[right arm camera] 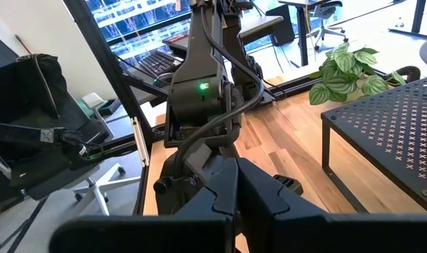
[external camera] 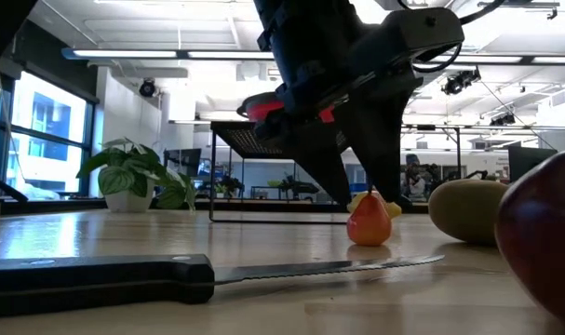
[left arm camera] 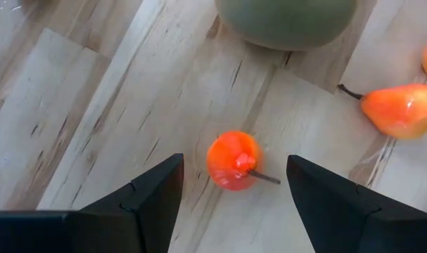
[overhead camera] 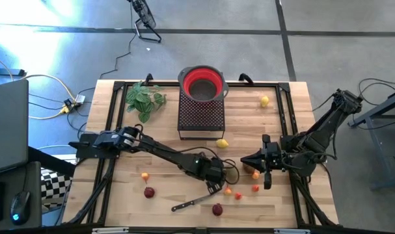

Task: Pick & Place Fruit
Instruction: Put the pear into the red strainer bowl

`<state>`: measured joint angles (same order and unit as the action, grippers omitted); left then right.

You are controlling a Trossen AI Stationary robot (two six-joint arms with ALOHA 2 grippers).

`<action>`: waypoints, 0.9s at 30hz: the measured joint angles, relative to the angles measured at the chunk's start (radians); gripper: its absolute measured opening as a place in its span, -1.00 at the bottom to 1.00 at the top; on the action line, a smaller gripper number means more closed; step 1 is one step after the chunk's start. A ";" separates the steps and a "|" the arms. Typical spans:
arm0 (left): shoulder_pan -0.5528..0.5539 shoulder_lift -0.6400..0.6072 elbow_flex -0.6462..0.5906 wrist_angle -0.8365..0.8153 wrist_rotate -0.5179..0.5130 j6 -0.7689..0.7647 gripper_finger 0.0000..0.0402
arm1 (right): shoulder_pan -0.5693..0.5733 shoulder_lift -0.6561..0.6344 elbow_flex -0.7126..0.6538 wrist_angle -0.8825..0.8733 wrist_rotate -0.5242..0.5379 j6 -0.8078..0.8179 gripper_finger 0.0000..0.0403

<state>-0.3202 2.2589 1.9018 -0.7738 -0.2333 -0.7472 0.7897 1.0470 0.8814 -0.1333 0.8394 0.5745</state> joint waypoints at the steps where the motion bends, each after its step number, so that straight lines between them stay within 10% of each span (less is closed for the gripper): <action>1: 0.000 0.000 0.000 0.004 0.000 0.004 0.22 | 0.000 0.000 0.000 0.000 0.000 0.000 -0.99; 27: 0.000 0.037 -0.001 0.011 0.011 0.009 0.22 | 0.000 0.000 0.000 -0.010 0.000 0.000 -0.99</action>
<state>-0.3202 2.2959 1.9012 -0.7631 -0.2224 -0.7380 0.7896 1.0470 0.8814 -0.1429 0.8394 0.5747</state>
